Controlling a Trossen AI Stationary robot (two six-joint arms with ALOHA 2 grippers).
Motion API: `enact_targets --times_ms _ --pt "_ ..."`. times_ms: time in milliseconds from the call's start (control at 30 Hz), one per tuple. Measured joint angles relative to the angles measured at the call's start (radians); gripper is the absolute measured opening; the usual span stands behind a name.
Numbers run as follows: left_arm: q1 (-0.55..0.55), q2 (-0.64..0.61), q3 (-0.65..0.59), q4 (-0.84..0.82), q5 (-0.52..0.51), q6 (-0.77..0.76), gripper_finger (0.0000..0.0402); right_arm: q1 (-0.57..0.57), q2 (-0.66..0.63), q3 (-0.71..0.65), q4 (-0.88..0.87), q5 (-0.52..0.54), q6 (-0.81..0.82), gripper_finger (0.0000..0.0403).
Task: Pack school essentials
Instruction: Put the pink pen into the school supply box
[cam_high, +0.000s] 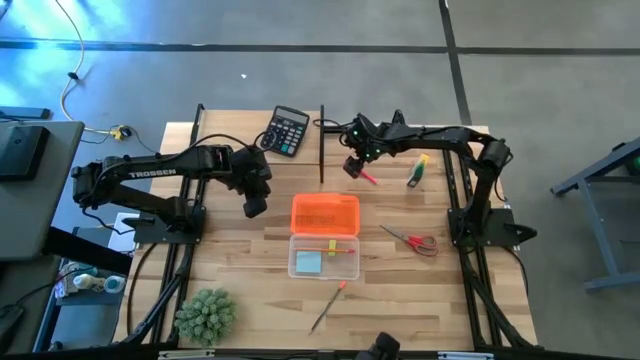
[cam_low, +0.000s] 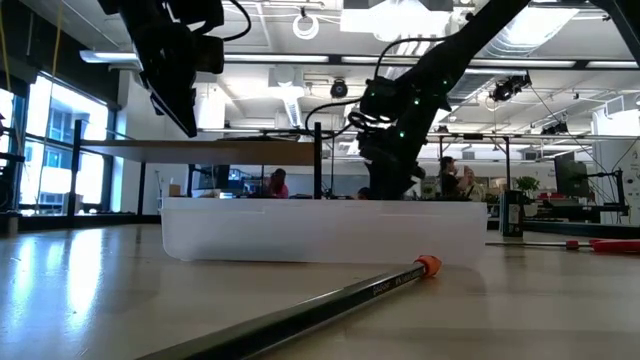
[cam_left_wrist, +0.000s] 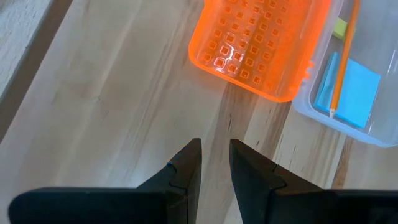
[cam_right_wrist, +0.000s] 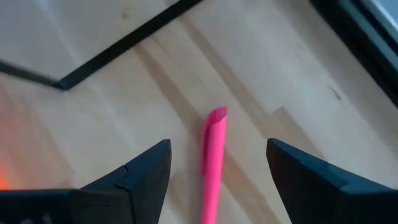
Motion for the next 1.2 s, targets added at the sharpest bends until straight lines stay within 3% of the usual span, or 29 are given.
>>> enact_targets --times_ms 533,933,1033,1200 --pt "0.0 0.0 0.0 0.001 -0.002 -0.002 0.0072 -0.009 0.018 -0.082 0.138 -0.022 0.004 0.0254" --pt "0.0 0.0 0.0 0.001 -0.002 -0.002 0.0072 -0.004 0.064 -0.08 0.064 0.026 0.01 0.0254" --pt "0.0 0.0 0.0 0.001 -0.002 0.0 0.0072 -0.005 0.063 -0.079 0.045 0.034 0.037 0.0242" --pt "0.0 0.0 0.0 0.001 -0.013 0.001 0.0072 -0.006 0.062 -0.079 0.033 0.039 0.052 0.0189"
